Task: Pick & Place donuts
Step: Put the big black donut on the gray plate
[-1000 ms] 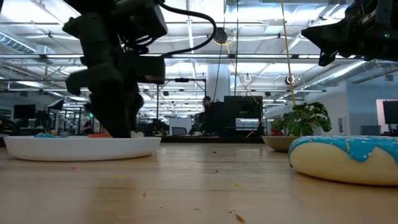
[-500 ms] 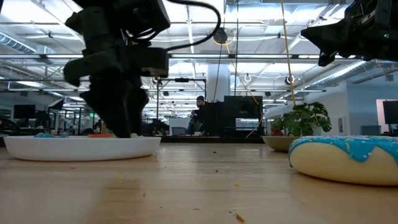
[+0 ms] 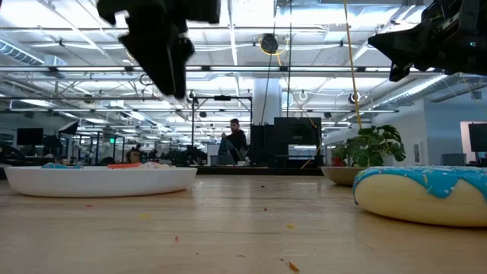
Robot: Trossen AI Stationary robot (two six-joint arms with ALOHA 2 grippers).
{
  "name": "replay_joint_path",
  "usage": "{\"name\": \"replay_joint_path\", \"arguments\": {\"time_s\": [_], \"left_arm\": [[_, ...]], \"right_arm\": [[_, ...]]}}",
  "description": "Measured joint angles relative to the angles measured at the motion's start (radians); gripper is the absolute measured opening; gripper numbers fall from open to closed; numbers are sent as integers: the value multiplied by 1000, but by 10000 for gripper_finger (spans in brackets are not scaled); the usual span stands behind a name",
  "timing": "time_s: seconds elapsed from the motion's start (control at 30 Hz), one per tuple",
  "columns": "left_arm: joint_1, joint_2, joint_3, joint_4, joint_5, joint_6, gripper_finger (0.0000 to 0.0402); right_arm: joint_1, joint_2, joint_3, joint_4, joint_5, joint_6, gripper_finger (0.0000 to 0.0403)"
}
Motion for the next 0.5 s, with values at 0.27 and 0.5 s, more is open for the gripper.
{"name": "replay_joint_path", "arguments": {"time_s": [0.27, 0.5], "left_arm": [[-124, -91, 158, -311, -122, -125, 31], [-254, -432, 53, -297, -388, -218, 16]], "right_arm": [[0, 0, 0, -6, -3, 2, 0], [0, 0, 0, -6, -4, 2, 0]]}}
